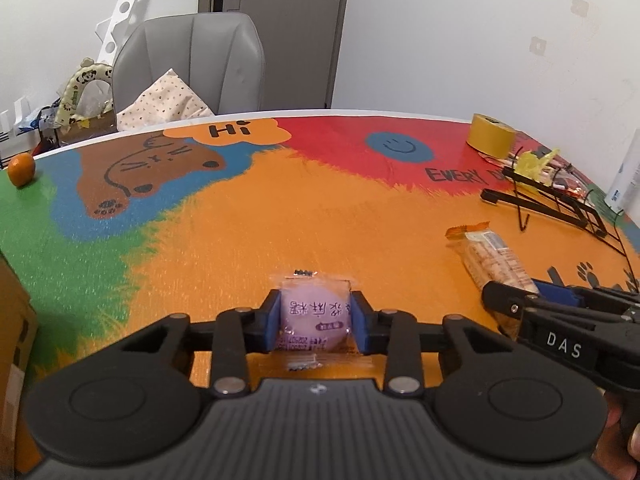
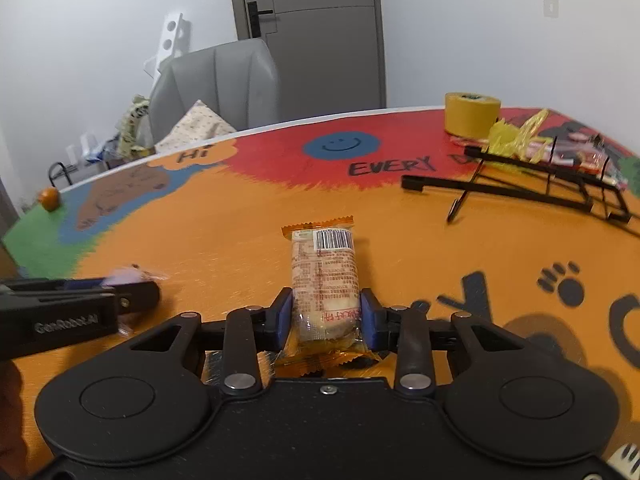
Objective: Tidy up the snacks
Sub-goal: 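Grasp the pink-purple pack with left tool while right tool grasps orange wafer bar, then carry both snacks over the cardboard box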
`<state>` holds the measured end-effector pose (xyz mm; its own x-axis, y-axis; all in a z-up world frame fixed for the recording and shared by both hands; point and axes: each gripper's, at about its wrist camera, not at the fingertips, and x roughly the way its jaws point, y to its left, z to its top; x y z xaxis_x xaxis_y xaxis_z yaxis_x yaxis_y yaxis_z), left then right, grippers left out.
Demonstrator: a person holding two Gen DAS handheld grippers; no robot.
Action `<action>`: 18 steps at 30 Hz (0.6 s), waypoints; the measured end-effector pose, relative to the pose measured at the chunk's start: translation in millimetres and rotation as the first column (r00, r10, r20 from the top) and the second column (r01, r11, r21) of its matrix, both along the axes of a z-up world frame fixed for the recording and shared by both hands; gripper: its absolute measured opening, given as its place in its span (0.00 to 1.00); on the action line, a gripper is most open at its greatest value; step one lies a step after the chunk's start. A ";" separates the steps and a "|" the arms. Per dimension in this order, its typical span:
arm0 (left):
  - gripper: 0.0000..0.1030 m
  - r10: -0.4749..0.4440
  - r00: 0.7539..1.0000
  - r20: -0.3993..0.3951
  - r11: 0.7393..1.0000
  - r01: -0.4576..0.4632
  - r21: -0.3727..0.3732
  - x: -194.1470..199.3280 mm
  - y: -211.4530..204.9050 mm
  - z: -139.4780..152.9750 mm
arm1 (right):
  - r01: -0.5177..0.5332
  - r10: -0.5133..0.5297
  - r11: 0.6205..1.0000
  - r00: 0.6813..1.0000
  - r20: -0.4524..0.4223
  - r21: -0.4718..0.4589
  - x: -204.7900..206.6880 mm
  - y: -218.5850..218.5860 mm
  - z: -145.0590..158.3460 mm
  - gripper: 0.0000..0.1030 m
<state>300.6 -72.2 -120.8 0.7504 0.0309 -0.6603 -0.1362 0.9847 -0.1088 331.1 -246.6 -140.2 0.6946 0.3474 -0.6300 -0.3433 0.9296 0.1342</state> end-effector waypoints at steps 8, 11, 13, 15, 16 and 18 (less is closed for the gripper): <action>0.32 -0.010 1.000 0.002 0.999 0.010 -0.037 -20.8 6.2 8.5 | 0.010 -0.007 0.997 0.999 -0.036 0.080 -21.1 -3.5 5.5 0.32; 0.32 -0.011 1.000 0.009 0.999 0.011 -0.040 -30.5 8.3 13.8 | 0.006 -0.003 0.995 1.000 -0.031 0.098 -31.8 -1.4 10.3 0.32; 0.32 -0.007 1.000 0.018 0.999 0.008 -0.044 -37.9 11.0 18.8 | -0.001 0.003 0.994 1.000 -0.022 0.106 -39.2 1.3 15.7 0.32; 0.32 -0.003 0.999 0.032 0.999 0.004 -0.047 -46.2 13.7 25.9 | -0.009 0.010 0.994 1.000 -0.009 0.110 -46.1 4.1 22.2 0.32; 0.32 -0.002 0.999 0.038 0.999 0.004 -0.047 -49.3 14.5 29.0 | -0.015 0.015 0.994 1.000 -0.001 0.111 -49.8 5.7 26.1 0.32; 0.32 0.003 0.998 0.056 0.999 -0.001 -0.047 -57.7 17.2 36.9 | -0.025 0.023 0.993 1.000 0.015 0.114 -56.7 8.3 33.6 0.32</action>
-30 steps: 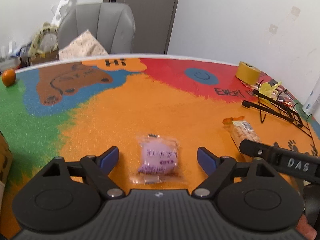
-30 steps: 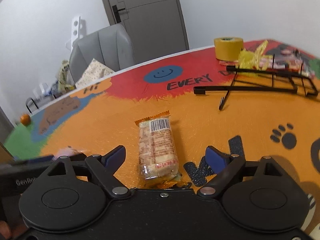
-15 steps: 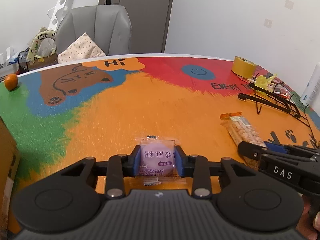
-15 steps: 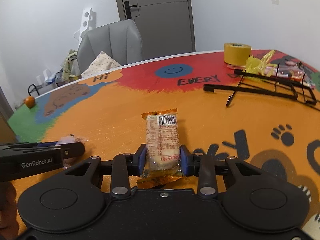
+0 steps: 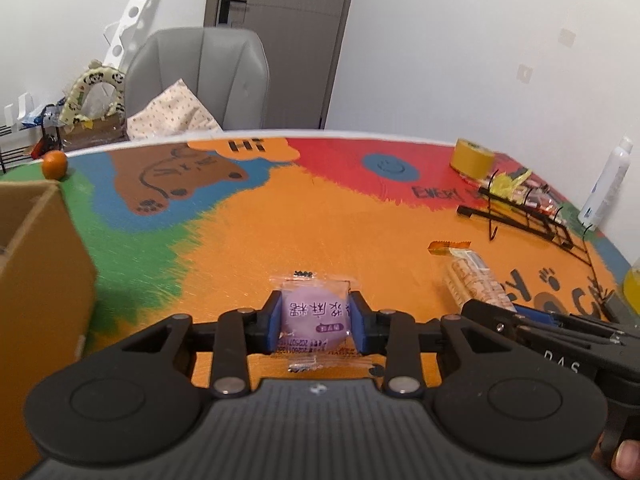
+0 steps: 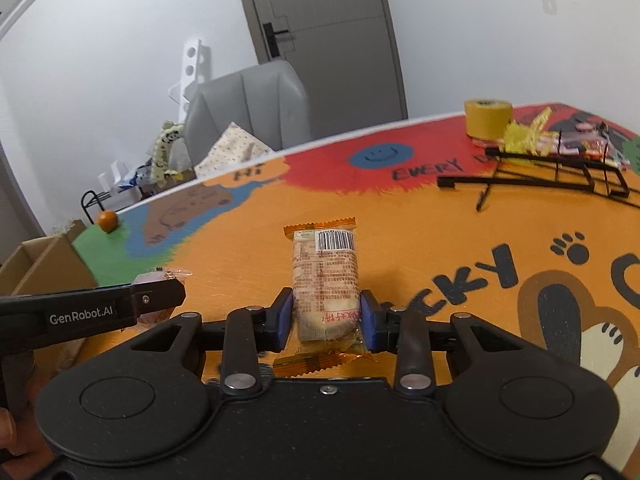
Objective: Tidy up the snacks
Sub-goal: 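Carry both snacks over the cardboard box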
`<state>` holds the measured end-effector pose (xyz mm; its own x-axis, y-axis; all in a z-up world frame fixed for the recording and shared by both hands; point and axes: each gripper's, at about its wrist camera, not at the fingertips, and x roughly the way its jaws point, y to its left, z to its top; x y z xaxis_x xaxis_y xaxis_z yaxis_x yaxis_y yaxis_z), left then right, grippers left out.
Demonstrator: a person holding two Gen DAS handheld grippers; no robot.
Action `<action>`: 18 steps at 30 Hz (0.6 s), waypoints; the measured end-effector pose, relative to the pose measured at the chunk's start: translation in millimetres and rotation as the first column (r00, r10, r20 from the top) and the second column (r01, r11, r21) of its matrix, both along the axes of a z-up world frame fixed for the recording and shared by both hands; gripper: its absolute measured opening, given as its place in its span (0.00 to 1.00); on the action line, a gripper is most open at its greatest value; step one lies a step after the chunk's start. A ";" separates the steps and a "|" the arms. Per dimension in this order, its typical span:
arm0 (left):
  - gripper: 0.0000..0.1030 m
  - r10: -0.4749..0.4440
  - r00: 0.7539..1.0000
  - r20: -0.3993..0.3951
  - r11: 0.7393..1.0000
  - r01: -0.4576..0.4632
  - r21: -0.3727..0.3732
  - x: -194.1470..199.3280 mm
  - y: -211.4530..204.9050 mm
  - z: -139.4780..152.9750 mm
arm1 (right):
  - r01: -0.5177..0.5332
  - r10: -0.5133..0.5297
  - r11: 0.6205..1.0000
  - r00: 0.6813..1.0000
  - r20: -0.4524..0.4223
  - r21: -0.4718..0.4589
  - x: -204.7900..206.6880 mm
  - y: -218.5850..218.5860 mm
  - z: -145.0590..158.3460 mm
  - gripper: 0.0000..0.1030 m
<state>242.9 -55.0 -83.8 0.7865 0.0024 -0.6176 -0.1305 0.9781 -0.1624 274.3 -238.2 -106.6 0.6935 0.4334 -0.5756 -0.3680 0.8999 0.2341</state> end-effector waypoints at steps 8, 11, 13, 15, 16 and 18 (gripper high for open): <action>0.32 0.019 0.998 0.052 1.000 -0.019 0.003 -34.1 12.1 25.4 | -0.025 0.023 1.000 0.998 0.056 0.019 -26.7 8.4 26.0 0.32; 0.32 0.030 0.997 0.073 1.000 -0.030 0.008 -47.0 17.3 33.7 | -0.037 0.035 0.999 0.997 0.072 0.026 -36.4 11.5 33.0 0.32; 0.32 0.038 0.996 0.083 0.999 -0.039 0.008 -54.7 20.6 38.5 | -0.042 0.040 0.999 0.996 0.082 0.028 -41.4 13.8 37.0 0.32; 0.32 0.046 0.994 0.095 0.999 -0.047 0.009 -62.6 24.0 43.9 | -0.048 0.045 0.998 0.995 0.092 0.031 -46.5 16.1 41.5 0.32; 0.32 0.049 0.994 0.100 0.999 -0.050 0.009 -66.2 25.7 46.4 | -0.052 0.048 0.998 0.994 0.097 0.035 -49.4 17.2 44.5 0.32; 0.32 0.057 0.992 0.112 0.998 -0.058 0.007 -73.3 30.0 51.6 | -0.060 0.055 0.998 0.992 0.111 0.036 -54.4 19.6 49.6 0.32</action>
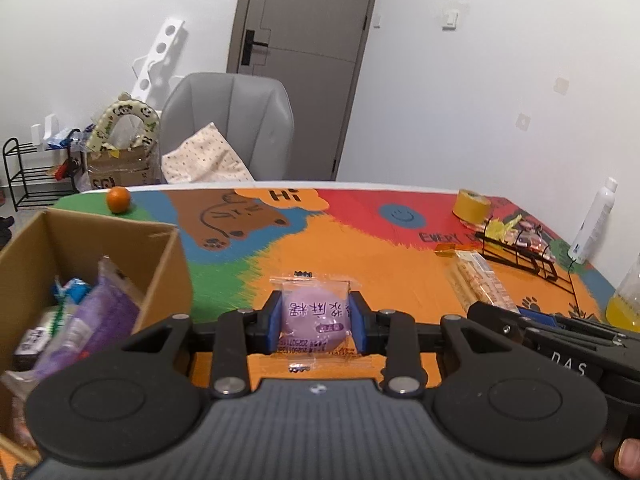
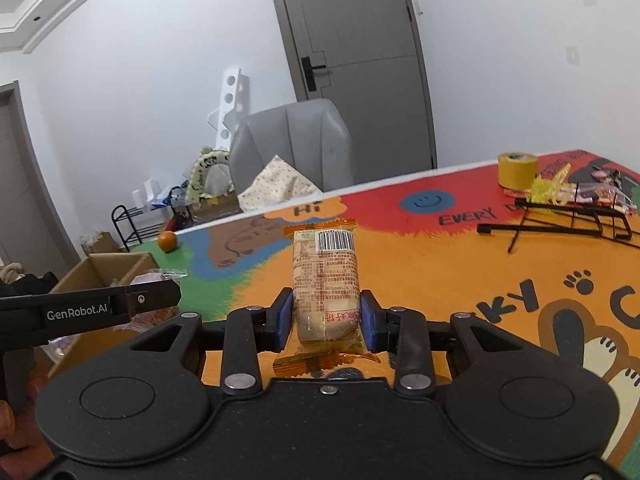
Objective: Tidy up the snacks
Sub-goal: 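Carry both snacks over the cardboard box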
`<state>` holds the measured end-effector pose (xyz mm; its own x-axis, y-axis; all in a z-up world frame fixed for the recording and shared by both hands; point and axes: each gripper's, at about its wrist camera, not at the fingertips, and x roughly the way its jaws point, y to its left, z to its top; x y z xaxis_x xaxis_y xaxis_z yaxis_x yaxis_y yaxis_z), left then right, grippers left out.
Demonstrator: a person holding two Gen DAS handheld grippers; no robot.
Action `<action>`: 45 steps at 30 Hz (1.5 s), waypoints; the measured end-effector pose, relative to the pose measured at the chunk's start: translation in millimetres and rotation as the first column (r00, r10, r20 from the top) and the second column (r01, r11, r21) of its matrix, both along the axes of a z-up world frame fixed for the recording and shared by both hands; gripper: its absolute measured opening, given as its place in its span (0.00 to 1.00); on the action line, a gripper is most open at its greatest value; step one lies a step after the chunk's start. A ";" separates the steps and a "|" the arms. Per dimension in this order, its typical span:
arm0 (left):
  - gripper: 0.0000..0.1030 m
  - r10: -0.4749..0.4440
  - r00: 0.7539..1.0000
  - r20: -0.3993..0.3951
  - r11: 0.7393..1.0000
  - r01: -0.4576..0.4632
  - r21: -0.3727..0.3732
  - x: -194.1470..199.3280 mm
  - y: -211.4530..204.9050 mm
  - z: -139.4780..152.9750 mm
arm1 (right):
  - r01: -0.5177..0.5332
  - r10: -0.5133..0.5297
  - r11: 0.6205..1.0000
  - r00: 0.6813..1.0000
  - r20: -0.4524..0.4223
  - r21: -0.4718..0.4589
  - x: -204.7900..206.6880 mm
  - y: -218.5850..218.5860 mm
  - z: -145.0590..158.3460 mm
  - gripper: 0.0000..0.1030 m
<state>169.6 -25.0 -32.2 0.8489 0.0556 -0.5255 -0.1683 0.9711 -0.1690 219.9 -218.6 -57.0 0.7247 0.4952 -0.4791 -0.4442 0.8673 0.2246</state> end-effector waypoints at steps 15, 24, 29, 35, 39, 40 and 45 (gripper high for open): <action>0.32 0.059 0.997 0.055 0.998 -0.059 -0.004 -44.1 36.7 23.9 | -0.067 0.068 0.998 0.996 0.058 -0.020 -24.8 34.9 22.7 0.32; 0.32 0.118 0.992 0.053 0.993 -0.118 -0.009 -60.7 69.5 26.5 | -0.106 0.108 0.994 0.992 0.064 -0.025 -29.7 60.8 24.8 0.32; 0.32 0.152 0.987 0.053 0.988 -0.151 -0.013 -71.9 88.4 25.8 | -0.128 0.129 0.992 0.990 0.062 -0.020 -30.0 75.7 25.2 0.32; 0.32 0.206 0.978 0.043 0.979 -0.205 -0.020 -87.9 111.6 23.0 | -0.171 0.171 0.985 0.983 0.067 -0.010 -35.0 97.5 26.1 0.32; 0.32 0.242 0.970 0.028 0.970 -0.241 -0.032 -94.4 127.2 19.2 | -0.201 0.201 0.980 0.977 0.071 -0.013 -38.7 110.2 26.5 0.32; 0.32 0.247 0.969 0.024 0.969 -0.246 -0.034 -95.7 130.2 18.3 | -0.206 0.206 0.978 0.976 0.072 -0.014 -39.5 113.2 26.9 0.32; 0.36 0.263 0.964 0.029 0.965 -0.262 -0.028 -102.2 137.8 18.6 | -0.228 0.229 0.974 0.970 0.081 -0.014 -42.5 125.4 31.1 0.32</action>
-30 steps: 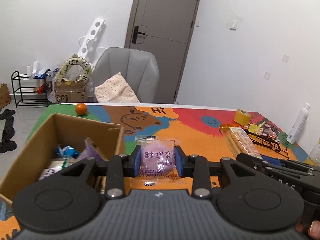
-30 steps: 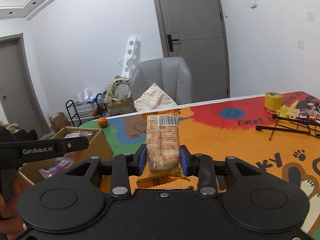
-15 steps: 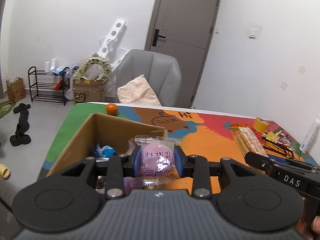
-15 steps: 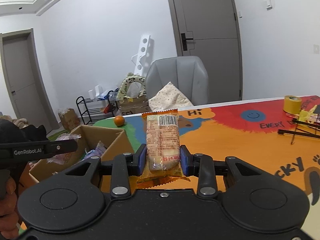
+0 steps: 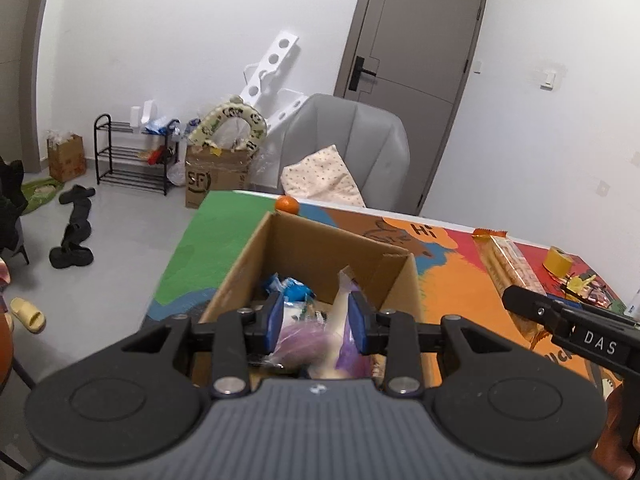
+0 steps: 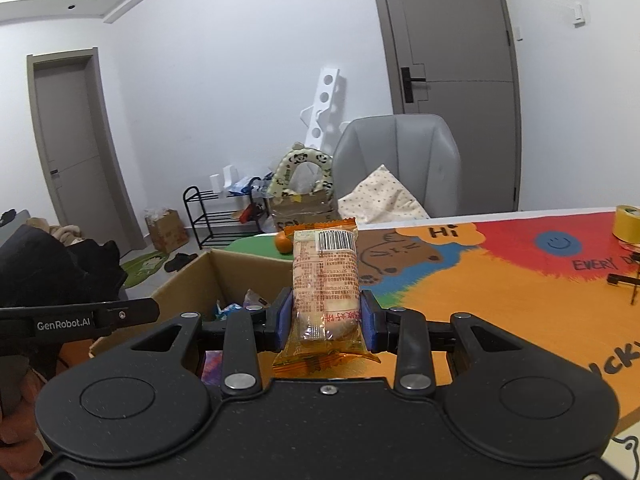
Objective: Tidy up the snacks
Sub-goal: 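Carry both snacks over the cardboard box, then open both tools to drop the snacks into the box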
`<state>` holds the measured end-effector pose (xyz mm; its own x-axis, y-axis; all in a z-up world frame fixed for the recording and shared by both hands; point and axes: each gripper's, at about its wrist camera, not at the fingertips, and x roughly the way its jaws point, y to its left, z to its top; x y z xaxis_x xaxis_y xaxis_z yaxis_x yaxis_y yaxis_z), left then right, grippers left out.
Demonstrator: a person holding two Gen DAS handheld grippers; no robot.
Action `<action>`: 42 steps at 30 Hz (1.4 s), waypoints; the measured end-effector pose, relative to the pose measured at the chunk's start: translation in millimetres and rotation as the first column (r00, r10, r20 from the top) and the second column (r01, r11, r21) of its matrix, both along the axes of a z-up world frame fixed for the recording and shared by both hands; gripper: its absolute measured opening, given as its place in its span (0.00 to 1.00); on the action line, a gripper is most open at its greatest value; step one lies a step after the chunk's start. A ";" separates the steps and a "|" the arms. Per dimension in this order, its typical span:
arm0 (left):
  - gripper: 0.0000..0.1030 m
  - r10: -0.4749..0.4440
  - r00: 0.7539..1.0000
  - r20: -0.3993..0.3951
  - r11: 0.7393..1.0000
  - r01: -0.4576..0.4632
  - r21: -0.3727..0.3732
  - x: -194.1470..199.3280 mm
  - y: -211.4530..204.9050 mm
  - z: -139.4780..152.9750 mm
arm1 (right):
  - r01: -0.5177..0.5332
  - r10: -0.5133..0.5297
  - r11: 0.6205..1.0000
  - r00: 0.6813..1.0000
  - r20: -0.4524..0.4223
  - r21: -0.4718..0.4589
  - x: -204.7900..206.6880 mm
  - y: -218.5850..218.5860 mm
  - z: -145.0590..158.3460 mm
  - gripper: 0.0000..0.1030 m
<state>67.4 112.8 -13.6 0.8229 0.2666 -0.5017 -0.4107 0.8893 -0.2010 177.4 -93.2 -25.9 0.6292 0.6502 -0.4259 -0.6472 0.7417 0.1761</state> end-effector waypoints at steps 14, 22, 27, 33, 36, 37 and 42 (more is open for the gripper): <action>0.47 0.072 0.997 0.031 0.996 -0.070 -0.052 -17.5 32.1 0.0 | -0.074 0.076 0.997 0.996 0.044 -0.036 -2.4 44.0 10.5 0.32; 0.56 0.108 0.994 0.028 0.992 -0.106 -0.067 -20.6 53.6 -5.5 | -0.120 0.123 0.991 0.992 0.042 -0.068 -0.6 74.4 5.8 0.32; 0.61 0.121 0.992 0.026 0.988 -0.118 -0.099 -19.7 66.7 -13.7 | -0.148 0.152 0.985 0.988 0.039 -0.090 -0.2 91.3 3.0 0.32; 0.64 0.133 0.990 0.034 0.984 -0.128 -0.121 -21.0 78.6 -20.6 | -0.213 0.218 0.972 0.975 0.045 -0.098 -5.4 113.0 4.1 0.32; 0.64 0.143 0.989 0.031 0.982 -0.138 -0.128 -22.0 80.9 -23.8 | -0.240 0.245 0.966 0.969 0.039 -0.098 -8.6 121.0 2.6 0.32; 0.64 0.147 0.989 0.029 0.981 -0.142 -0.129 -21.9 83.0 -24.2 | -0.244 0.248 0.965 0.968 0.029 -0.098 -8.6 122.7 2.1 0.33; 0.64 0.159 0.987 0.027 0.979 -0.154 -0.137 -23.2 86.4 -26.6 | -0.250 0.250 0.965 0.968 -0.016 -0.077 -5.1 122.9 0.8 0.41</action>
